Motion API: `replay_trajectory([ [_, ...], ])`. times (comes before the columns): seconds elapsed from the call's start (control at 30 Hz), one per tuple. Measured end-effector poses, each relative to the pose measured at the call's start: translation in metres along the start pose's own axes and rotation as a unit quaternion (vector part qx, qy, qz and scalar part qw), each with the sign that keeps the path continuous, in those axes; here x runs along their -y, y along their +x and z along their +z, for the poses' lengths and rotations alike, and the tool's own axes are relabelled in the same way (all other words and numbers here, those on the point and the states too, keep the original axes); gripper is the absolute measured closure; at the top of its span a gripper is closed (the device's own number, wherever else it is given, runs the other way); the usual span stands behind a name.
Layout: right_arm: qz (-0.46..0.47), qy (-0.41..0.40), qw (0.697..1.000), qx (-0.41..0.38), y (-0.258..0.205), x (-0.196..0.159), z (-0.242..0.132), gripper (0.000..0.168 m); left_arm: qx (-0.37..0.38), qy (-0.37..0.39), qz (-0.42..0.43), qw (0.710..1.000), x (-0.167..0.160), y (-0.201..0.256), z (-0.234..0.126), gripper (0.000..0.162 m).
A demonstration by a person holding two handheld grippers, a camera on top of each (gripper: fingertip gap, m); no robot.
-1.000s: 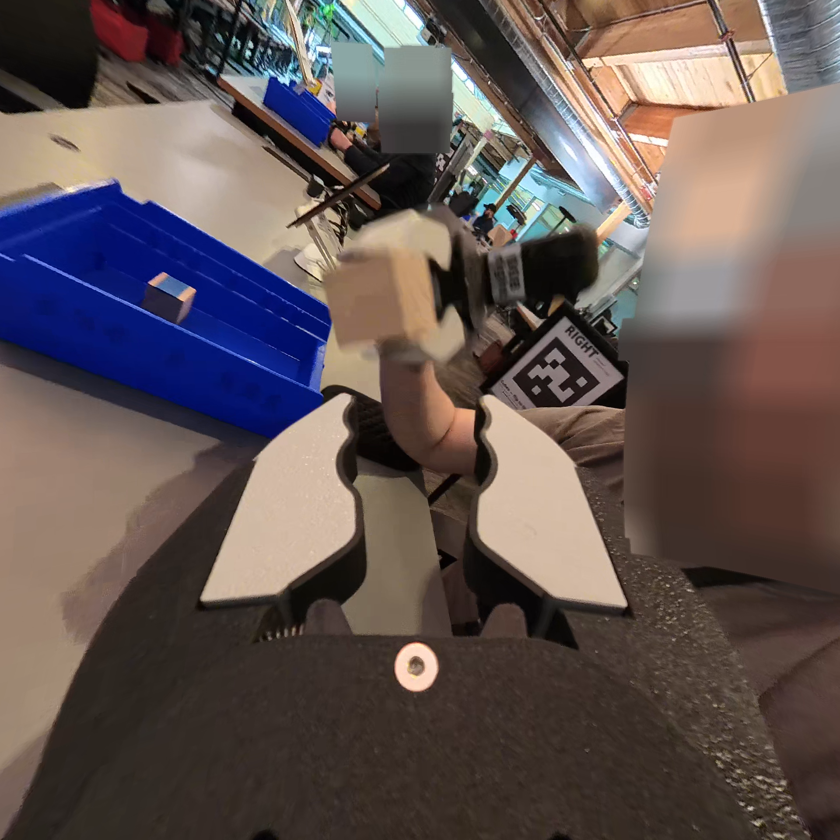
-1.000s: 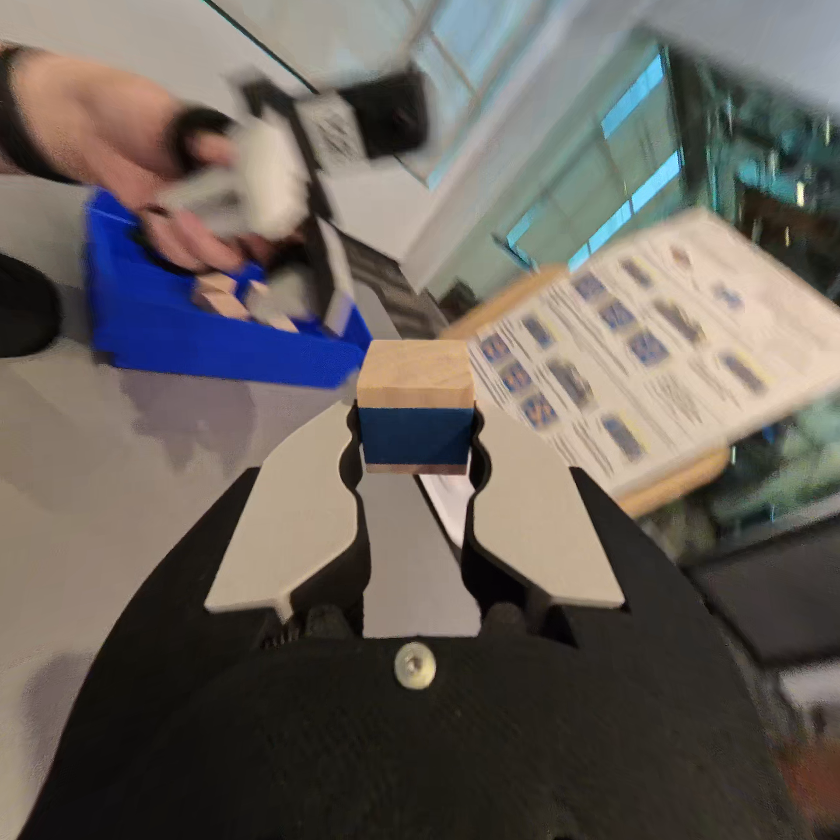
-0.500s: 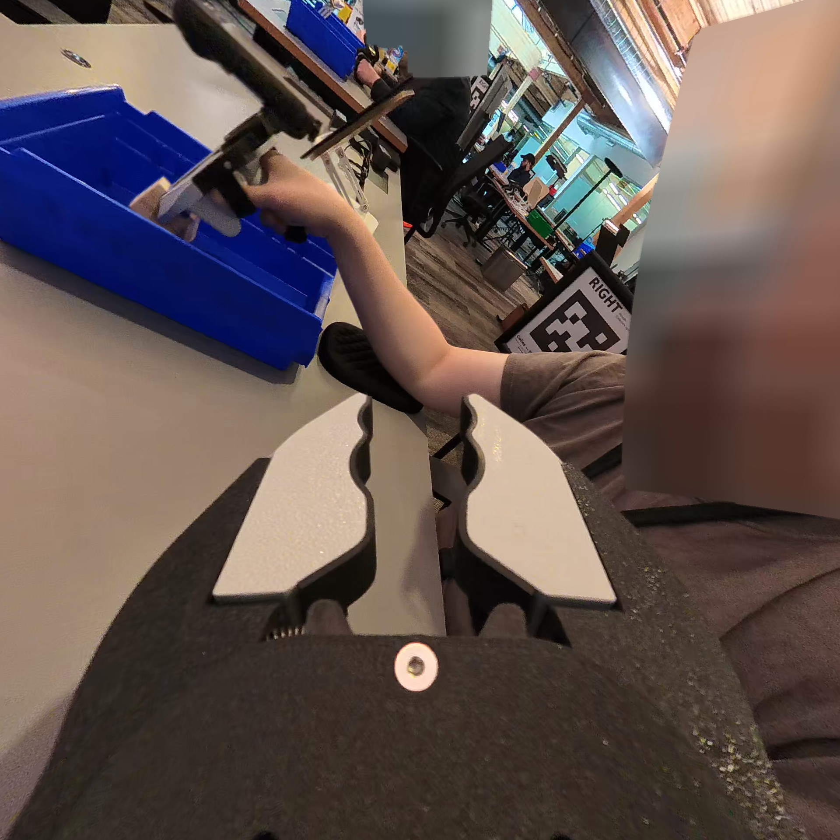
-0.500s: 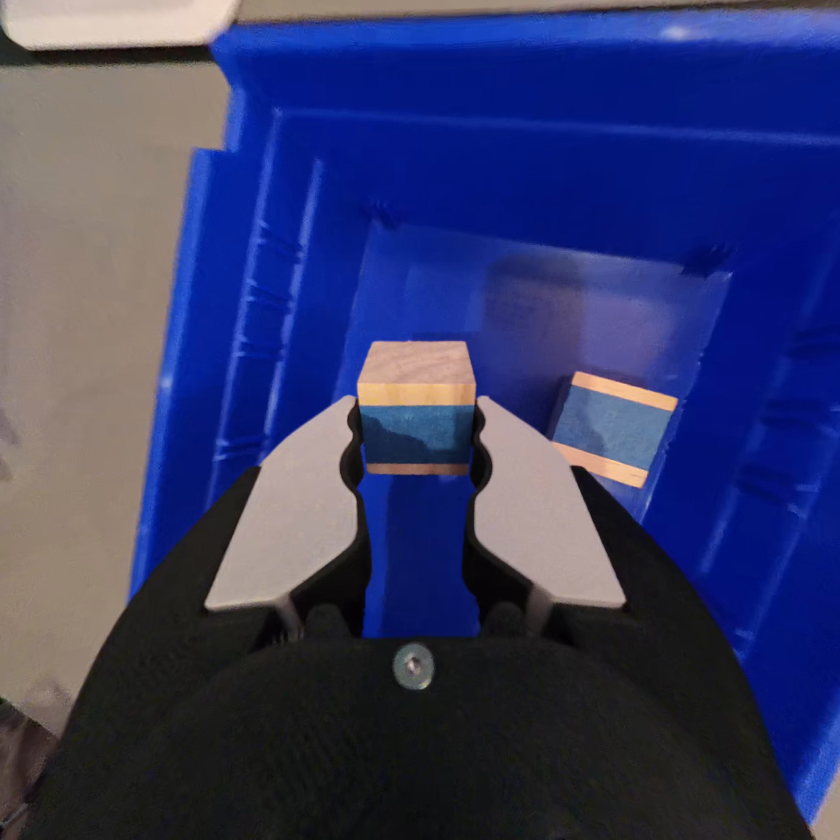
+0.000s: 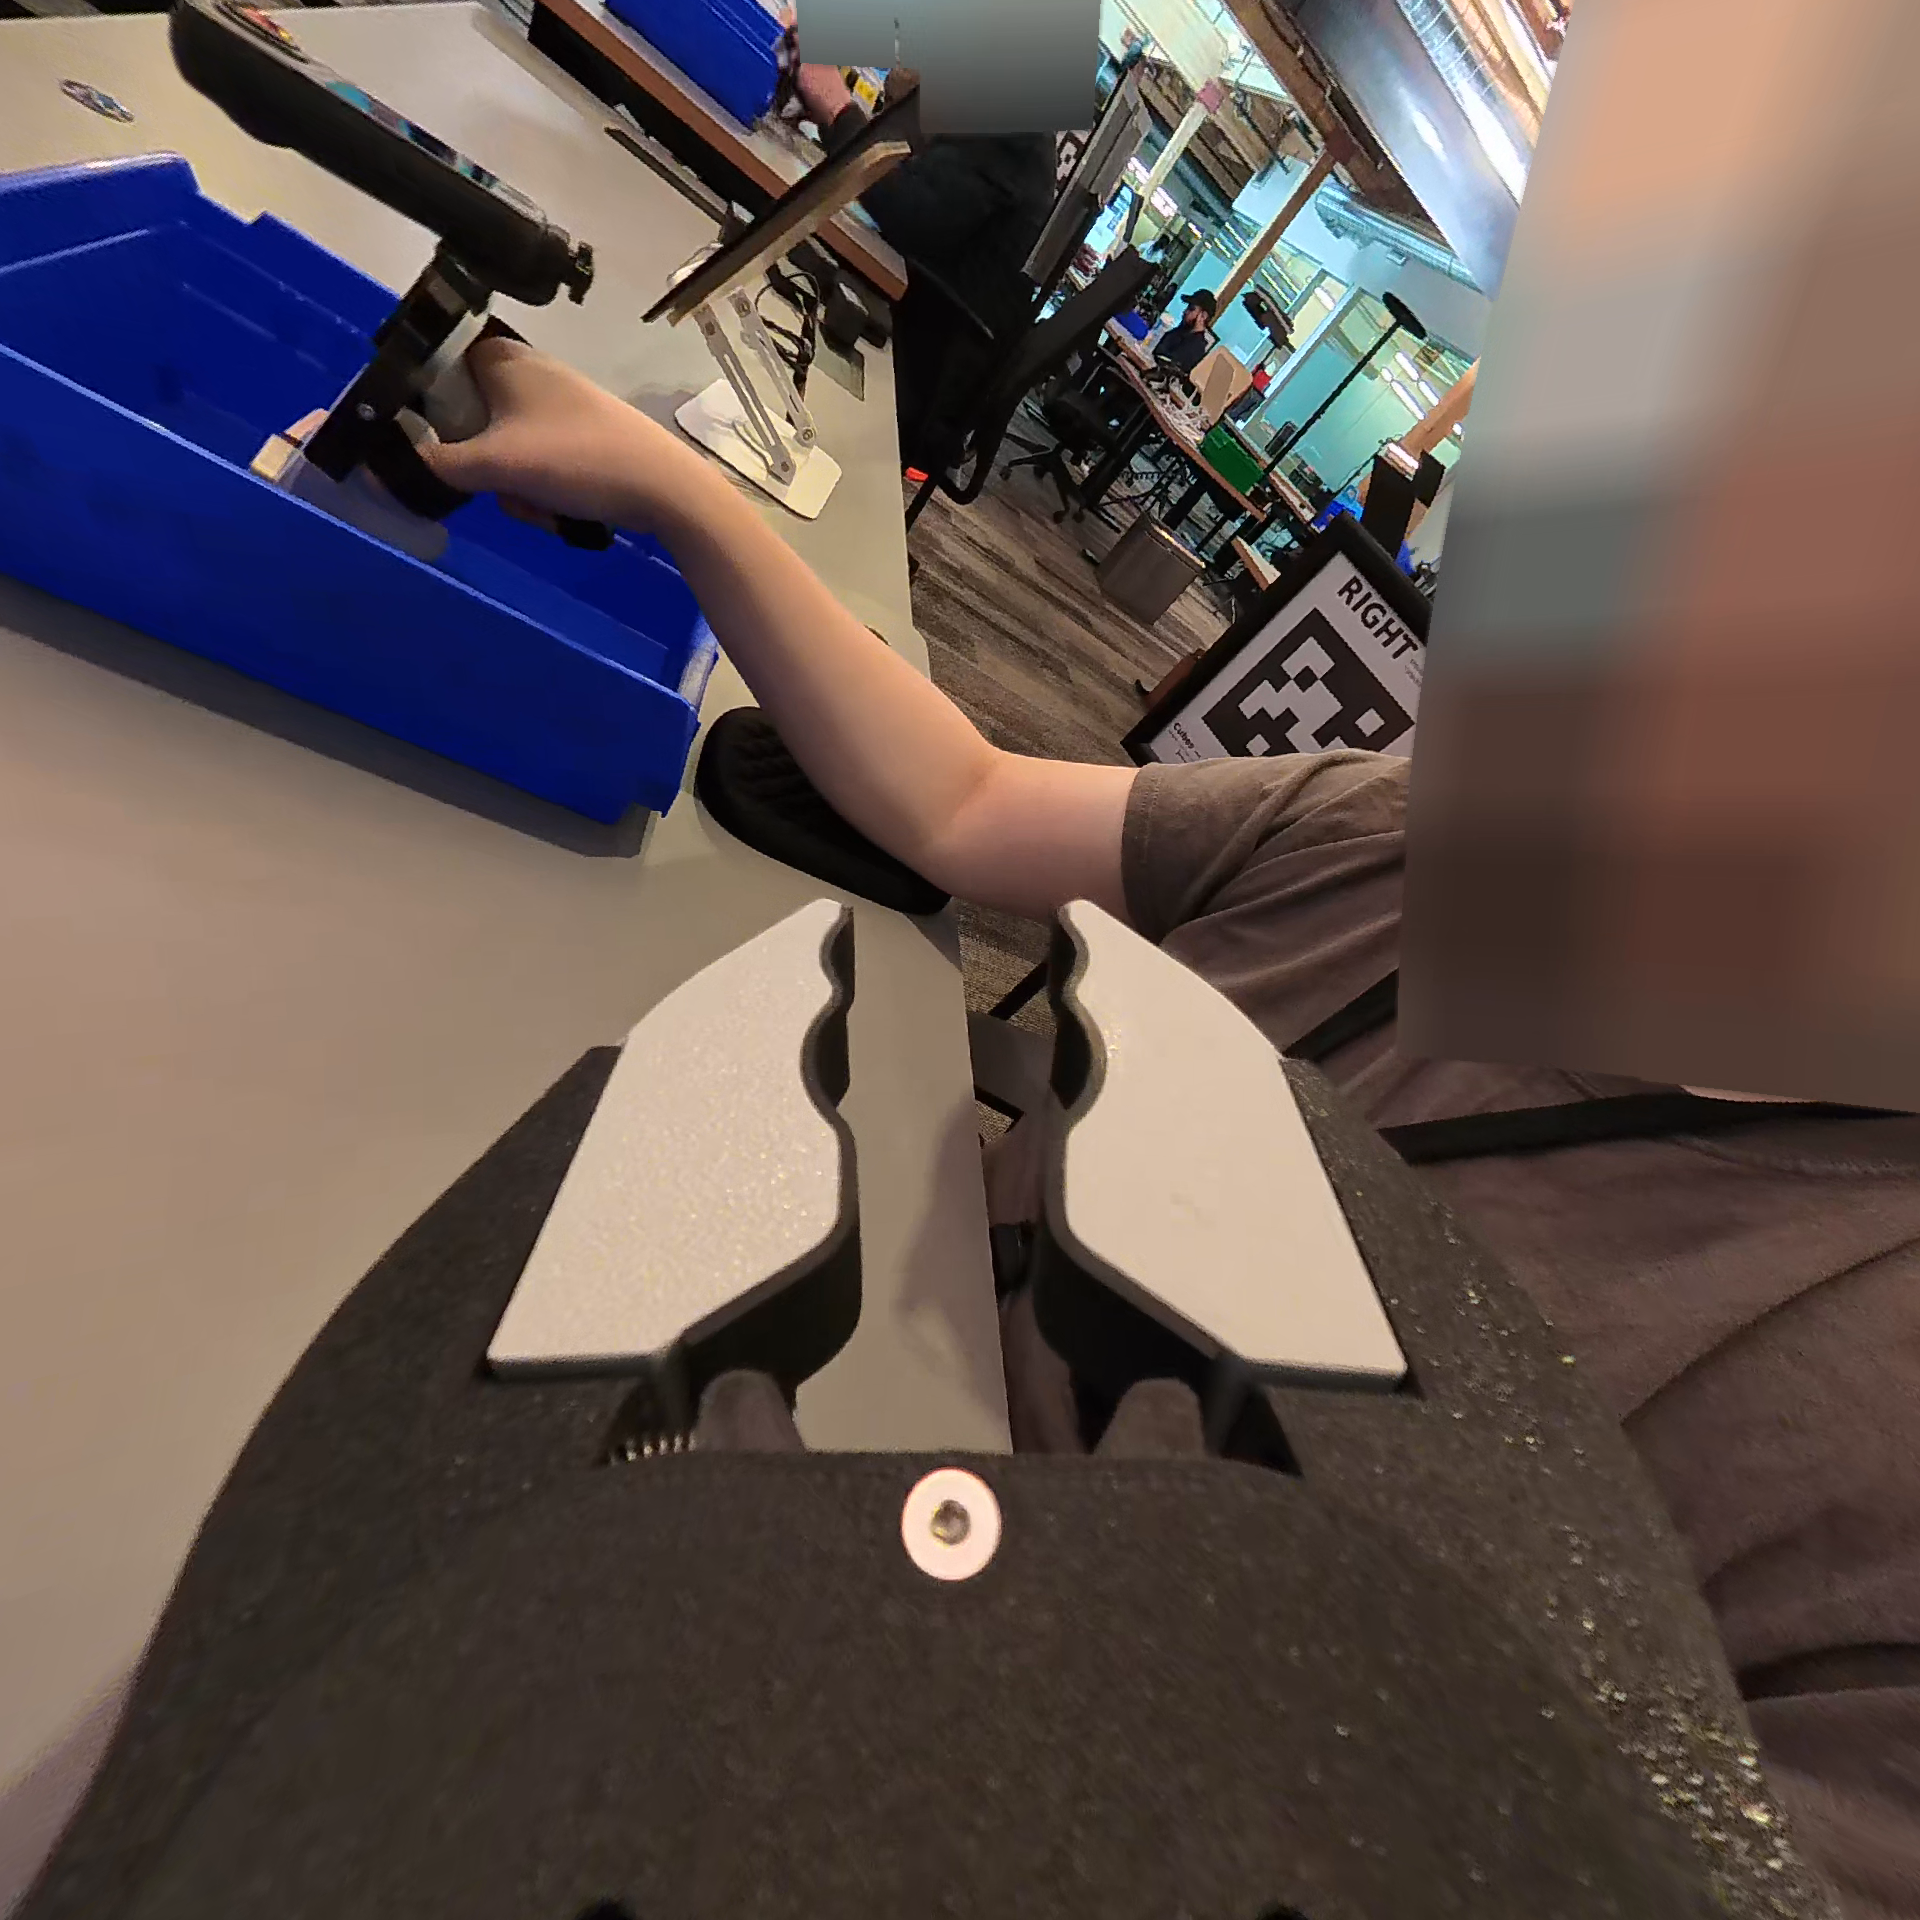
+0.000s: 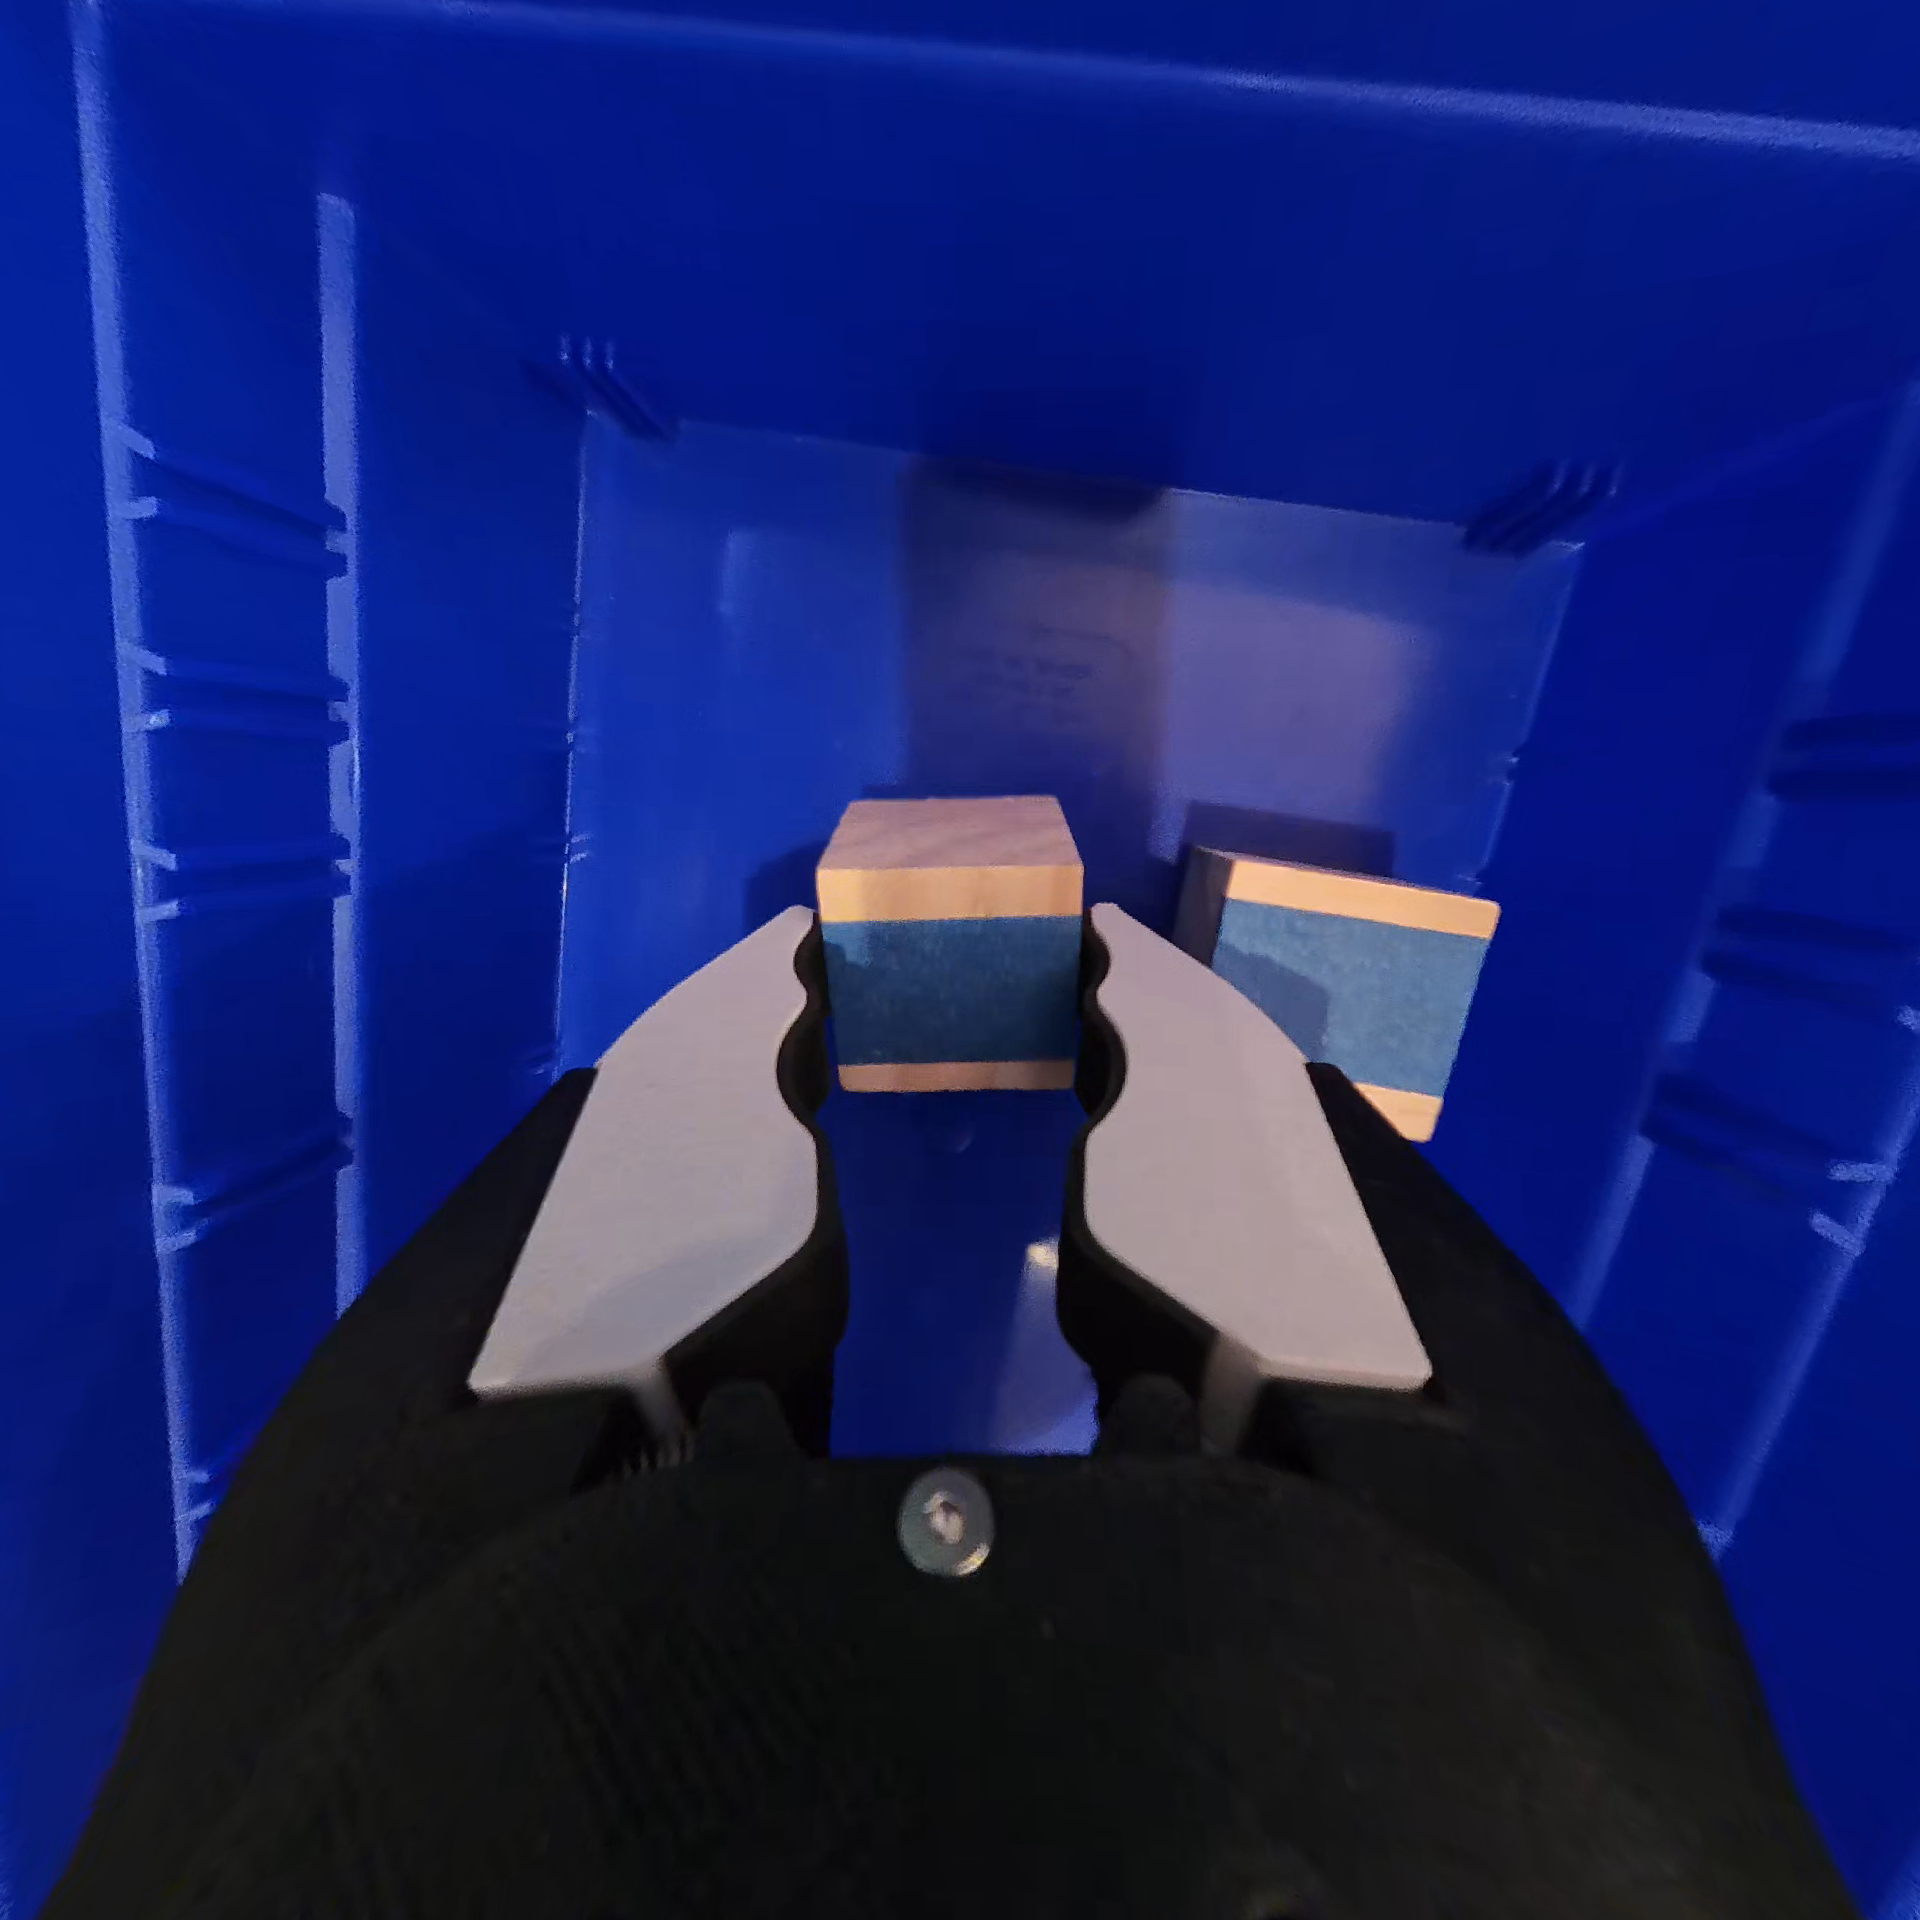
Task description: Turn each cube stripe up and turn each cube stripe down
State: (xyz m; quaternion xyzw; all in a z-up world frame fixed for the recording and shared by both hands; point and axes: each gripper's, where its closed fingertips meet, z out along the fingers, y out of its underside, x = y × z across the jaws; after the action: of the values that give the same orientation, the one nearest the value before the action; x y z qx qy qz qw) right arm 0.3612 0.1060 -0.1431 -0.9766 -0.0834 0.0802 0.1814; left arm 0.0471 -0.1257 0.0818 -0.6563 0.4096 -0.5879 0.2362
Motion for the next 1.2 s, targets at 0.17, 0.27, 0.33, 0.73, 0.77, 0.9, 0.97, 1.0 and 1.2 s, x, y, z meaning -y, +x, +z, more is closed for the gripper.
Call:
replay_trajectory([
  [0.17, -0.011, -0.004, 1.000, -0.002, -0.003, 0.000, 0.002, 0.119, -0.006, -0.010, 0.001, 1.000, -0.003, 0.003, 0.003, 0.127],
  [0.27, -0.032, 0.009, 0.999, 0.003, -0.008, 0.005, -0.012, 0.114, -0.013, -0.010, 0.001, 1.000, -0.004, 0.008, 0.004, 0.127],
  [0.33, -0.067, 0.038, 0.997, -0.002, -0.009, 0.012, -0.031, 0.115, -0.016, -0.012, 0.004, 1.000, -0.005, 0.011, 0.005, 0.127],
  [0.73, -0.183, -0.011, 0.979, -0.090, -0.019, 0.000, -0.021, 0.142, -0.040, -0.034, 0.005, 0.999, -0.015, 0.025, 0.010, 0.127],
  [0.77, -0.183, -0.015, 0.978, -0.101, -0.017, 0.000, -0.020, 0.145, -0.043, -0.033, 0.005, 0.999, -0.015, 0.026, 0.010, 0.127],
  [0.9, -0.180, -0.020, 0.976, -0.124, -0.012, 0.000, -0.018, 0.148, -0.043, -0.038, 0.007, 0.998, -0.018, 0.028, 0.011, 0.127],
  [0.97, -0.172, -0.017, 0.978, -0.120, -0.012, 0.001, -0.018, 0.148, -0.045, -0.041, 0.006, 0.998, -0.019, 0.028, 0.011, 0.127],
  [1.0, -0.165, -0.013, 0.979, -0.116, -0.011, 0.001, -0.018, 0.149, -0.046, -0.042, 0.005, 0.998, -0.019, 0.029, 0.012, 0.127],
  [1.2, -0.103, 0.010, 0.990, -0.098, -0.004, 0.006, -0.018, 0.149, -0.049, -0.047, 0.004, 0.998, -0.022, 0.029, 0.016, 0.127],
])
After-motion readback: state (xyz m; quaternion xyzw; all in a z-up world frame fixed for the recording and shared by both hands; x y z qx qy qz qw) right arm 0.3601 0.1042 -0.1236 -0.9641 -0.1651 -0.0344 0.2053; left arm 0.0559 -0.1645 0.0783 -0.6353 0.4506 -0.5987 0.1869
